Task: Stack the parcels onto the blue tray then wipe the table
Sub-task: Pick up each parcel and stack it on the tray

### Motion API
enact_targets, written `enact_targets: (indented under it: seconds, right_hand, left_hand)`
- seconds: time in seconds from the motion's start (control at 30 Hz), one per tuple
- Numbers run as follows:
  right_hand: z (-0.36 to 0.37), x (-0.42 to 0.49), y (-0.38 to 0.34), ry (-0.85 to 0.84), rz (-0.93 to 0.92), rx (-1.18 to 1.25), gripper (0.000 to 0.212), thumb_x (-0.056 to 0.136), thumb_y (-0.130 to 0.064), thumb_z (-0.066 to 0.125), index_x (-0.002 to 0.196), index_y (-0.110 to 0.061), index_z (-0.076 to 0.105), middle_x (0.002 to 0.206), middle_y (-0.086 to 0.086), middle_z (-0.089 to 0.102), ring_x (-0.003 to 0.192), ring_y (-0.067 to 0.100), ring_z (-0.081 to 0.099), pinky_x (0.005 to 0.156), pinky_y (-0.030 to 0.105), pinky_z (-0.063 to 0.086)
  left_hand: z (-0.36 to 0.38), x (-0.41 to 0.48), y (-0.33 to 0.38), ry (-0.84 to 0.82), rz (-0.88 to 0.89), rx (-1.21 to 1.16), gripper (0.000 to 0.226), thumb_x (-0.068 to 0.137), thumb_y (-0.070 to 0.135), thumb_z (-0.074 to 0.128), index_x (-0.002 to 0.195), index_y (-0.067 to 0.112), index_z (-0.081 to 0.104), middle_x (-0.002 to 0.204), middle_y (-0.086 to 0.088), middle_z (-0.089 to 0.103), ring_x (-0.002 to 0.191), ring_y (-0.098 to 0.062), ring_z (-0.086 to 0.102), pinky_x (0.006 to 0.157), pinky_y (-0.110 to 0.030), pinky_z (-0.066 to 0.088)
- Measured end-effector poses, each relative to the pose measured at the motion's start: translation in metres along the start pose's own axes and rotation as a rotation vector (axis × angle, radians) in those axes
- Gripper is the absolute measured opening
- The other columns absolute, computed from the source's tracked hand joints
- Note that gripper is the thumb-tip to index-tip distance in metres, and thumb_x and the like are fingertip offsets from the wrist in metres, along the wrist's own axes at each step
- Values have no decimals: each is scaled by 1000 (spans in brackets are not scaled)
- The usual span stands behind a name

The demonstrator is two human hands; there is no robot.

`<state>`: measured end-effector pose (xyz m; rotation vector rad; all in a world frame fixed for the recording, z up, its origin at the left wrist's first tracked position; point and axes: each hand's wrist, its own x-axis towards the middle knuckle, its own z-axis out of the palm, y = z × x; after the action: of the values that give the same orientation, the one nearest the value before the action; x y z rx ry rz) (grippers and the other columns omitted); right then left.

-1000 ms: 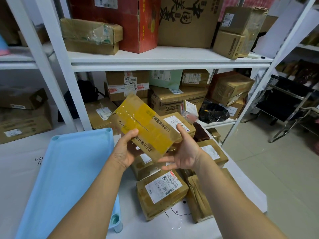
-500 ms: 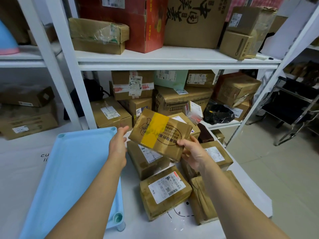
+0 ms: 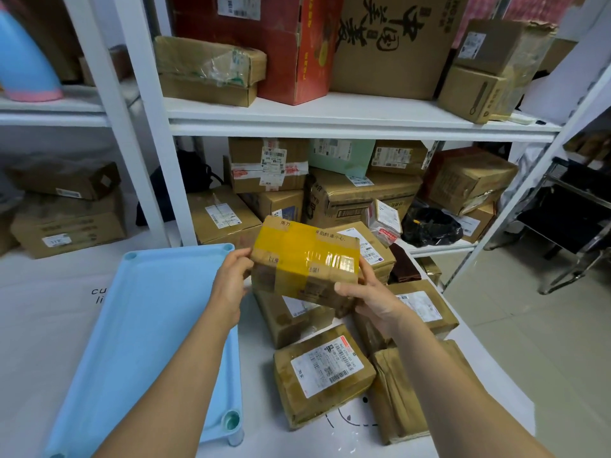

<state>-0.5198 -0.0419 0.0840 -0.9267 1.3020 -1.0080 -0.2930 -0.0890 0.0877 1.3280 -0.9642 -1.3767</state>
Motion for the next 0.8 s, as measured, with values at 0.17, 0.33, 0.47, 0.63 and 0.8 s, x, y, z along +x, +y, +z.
enact_targets:
  seconds: [0.17, 0.33, 0.47, 0.63, 0.8]
  right_hand:
    - [15, 15, 1, -17, 62, 31, 78, 73, -75, 51, 141, -42, 31, 147, -3, 38, 136, 29, 34, 112, 60, 20]
    - [42, 40, 6, -31, 98, 94, 62, 85, -69, 40, 137, -38, 31, 149, -1, 34, 133, 27, 37, 110, 60, 22]
    - [69, 58, 11, -52, 157, 84, 66, 83, -73, 40, 136, -34, 40, 144, -7, 43, 134, 25, 38, 109, 62, 26]
    - [112, 77, 17, -69, 173, 83, 37, 90, -50, 52, 121, -30, 46, 120, -8, 56, 119, 21, 47, 100, 56, 39]
    - [162, 97, 27, -117, 194, 74, 39, 95, -38, 52, 131, -28, 44, 121, -3, 58, 111, 20, 53, 88, 48, 49]
  left_hand:
    - [-15, 5, -5, 67, -64, -90, 42, 96, 50, 37, 117, 15, 46, 118, -5, 53, 114, -21, 47, 97, -47, 35]
    - [-42, 7, -18, 169, 46, 72, 29, 94, 29, 54, 118, 18, 43, 122, -4, 51, 117, -23, 48, 87, -33, 38]
    - [-67, 5, -26, 189, 47, 88, 49, 95, 9, 51, 139, 22, 36, 134, 2, 47, 115, -16, 44, 93, -32, 38]
    - [-106, 13, -42, 310, -10, 56, 54, 90, -7, 50, 135, 21, 40, 131, -8, 52, 119, -27, 50, 92, -37, 42]
    - [-150, 26, -51, 395, -38, 75, 58, 87, -11, 47, 136, 19, 38, 129, -9, 53, 116, -29, 52, 86, -33, 38]
